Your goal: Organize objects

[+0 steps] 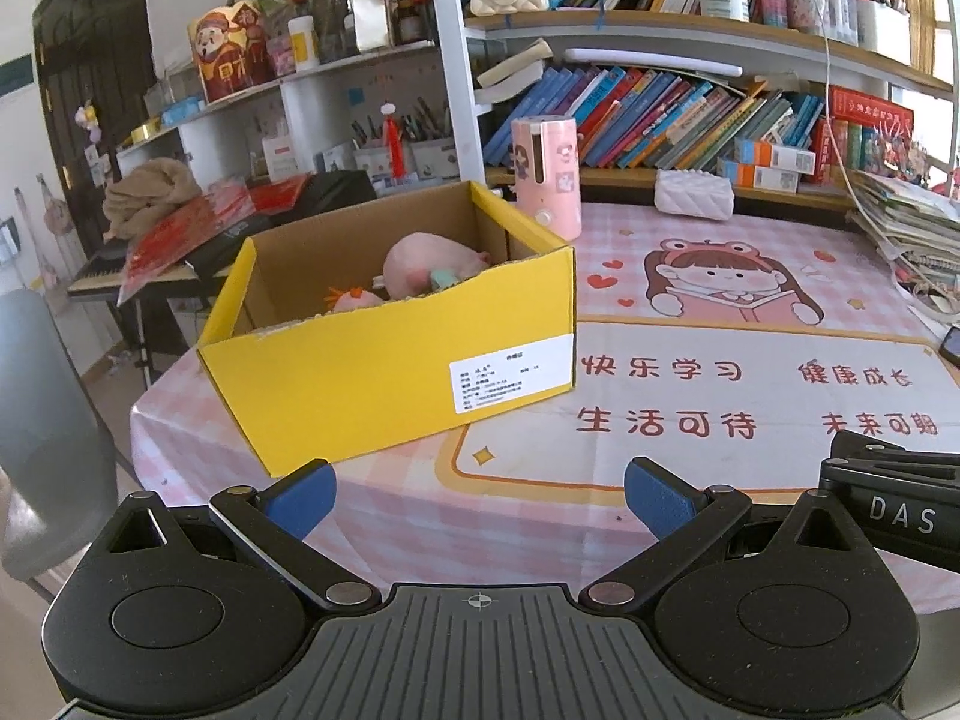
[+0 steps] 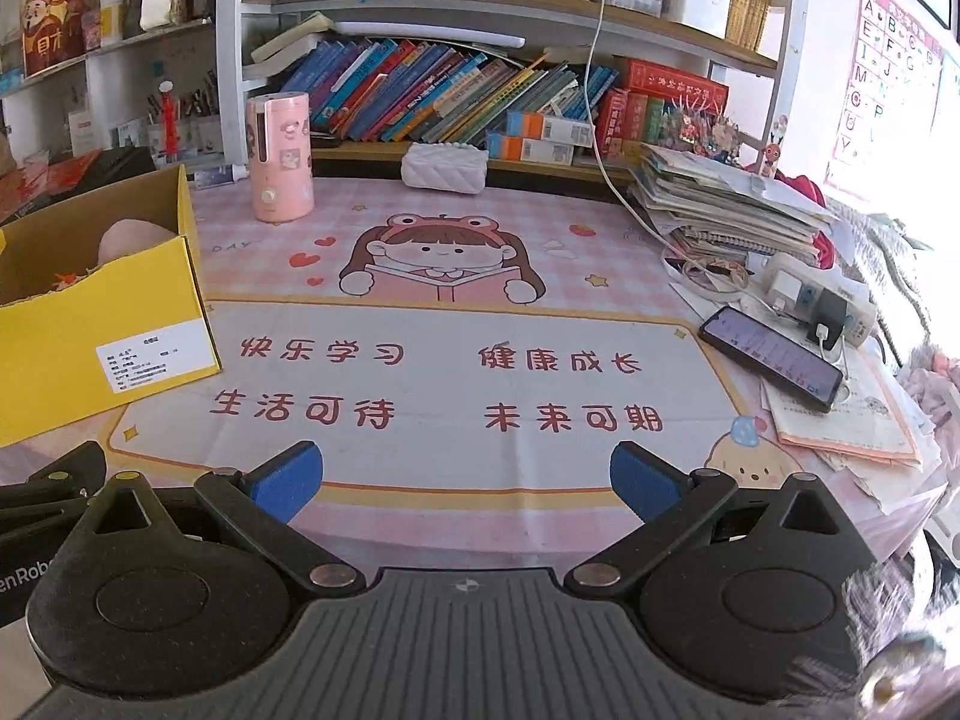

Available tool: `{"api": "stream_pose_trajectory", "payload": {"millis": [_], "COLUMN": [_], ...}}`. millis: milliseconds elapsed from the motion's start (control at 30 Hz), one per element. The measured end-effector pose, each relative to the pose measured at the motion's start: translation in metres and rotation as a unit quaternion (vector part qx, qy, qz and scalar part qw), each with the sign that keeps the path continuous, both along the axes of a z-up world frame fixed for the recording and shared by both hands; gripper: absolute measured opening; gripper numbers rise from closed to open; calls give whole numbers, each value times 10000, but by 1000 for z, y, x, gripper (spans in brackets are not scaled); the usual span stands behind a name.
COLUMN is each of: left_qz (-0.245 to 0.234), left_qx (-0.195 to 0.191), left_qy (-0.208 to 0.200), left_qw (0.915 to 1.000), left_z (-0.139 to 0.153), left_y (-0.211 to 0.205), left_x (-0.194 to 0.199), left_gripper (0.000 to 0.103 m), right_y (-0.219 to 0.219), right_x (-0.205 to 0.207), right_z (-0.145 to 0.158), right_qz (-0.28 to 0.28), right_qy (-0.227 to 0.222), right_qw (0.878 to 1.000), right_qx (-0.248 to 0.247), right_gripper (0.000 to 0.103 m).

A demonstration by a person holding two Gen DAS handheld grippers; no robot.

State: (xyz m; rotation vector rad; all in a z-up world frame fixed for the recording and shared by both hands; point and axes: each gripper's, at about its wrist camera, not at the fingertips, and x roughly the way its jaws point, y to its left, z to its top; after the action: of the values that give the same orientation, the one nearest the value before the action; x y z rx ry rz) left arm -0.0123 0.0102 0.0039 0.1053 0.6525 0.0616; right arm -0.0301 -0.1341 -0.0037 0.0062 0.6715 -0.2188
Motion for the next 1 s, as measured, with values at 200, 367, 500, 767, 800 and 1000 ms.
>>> {"api": "stream_pose_trajectory", "payload": {"millis": [200, 367, 500, 767, 800, 1000], "left_qz": [5, 18, 15, 11, 10, 12], "left_qx": [-20, -17, -25, -64, -64, -65], "left_qy": [16, 29, 28, 53, 54, 62], "left_qw": [10000, 10000, 10000, 10000, 10000, 10000], "left_z": [-1, -1, -1, -1, -1, -1], "left_y": [0, 0, 0, 2, 2, 2], "left_x": [0, 0, 0, -1, -1, -1], "left_gripper": [103, 103, 103, 103, 103, 103], "right_y": [0, 0, -1, 0, -1, -1], "right_x": [0, 0, 0, -1, -1, -1], "right_z": [0, 0, 0, 0, 0, 0], "right_qz": [-3, -4, -8, -7, -8, -9], "right_qy": [7, 10, 6, -9, -10, -11], "right_qw": [10000, 10000, 10000, 10000, 10000, 10000], "right_qx": [10, 0, -6, -23, -25, -28], "right_gripper": [103, 103, 103, 103, 103, 103]}}
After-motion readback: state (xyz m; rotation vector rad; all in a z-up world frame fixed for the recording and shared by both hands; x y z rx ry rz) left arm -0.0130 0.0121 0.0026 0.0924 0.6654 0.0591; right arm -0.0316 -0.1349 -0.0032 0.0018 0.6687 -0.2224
